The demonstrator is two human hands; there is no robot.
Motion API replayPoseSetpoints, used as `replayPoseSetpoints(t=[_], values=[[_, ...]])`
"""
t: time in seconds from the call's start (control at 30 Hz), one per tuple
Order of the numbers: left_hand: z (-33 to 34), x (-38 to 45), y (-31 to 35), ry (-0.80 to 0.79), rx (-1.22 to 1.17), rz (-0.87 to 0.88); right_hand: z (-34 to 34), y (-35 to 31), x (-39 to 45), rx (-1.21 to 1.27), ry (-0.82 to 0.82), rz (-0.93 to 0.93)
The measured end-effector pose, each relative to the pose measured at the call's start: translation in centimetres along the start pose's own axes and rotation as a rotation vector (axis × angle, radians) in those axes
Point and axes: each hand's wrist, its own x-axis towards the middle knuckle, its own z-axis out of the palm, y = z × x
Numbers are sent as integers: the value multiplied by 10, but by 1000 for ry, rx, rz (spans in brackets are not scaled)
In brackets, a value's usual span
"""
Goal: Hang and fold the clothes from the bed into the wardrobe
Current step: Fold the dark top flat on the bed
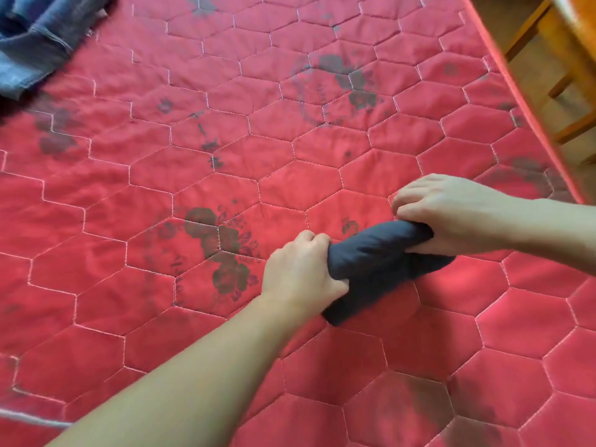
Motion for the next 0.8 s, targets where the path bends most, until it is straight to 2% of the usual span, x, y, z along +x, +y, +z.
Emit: replayPoseSetpoints(t=[0.07, 0.13, 0.2, 0.27, 0.33, 0.4, 0.5, 0.6, 0.63, 0.7, 0.73, 0.8], values=[[-21, -6, -11, 74, 76, 152, -7, -18, -8, 87, 48, 57], [-48, -15, -25, 31, -133, 212, -21, -37, -14, 195, 100, 157], [-77, -26, -36, -72, -442, 138, -39, -54, -18, 449, 84, 287], [-93, -38, -45, -155, -721, 19, -50, -68, -17, 792, -53, 379], [-88, -47, -58, -196, -1030, -96, -45, -77, -15, 1164, -212, 461], [-65, -55, -75, -249, -1247, -315, -22, -87, -10, 1443, -287, 539], [-19, -73, -97, -322, -1270, -640, 36, -119, -2, 1750, -282, 787], [12, -88, -104, -236, -1276, -711, 84, -153, -3, 2039, -86, 1021], [16, -91, -103, -188, -1290, -728, 91, -162, -5, 2110, -23, 1015], [16, -96, -101, -115, -1337, -769, 95, -182, -11, 2123, -11, 922], [14, -98, -101, -132, -1370, -770, 95, -192, -15, 2083, -28, 891], [7, -104, -102, -300, -1424, -694, 96, -204, -21, 2076, -11, 868]])
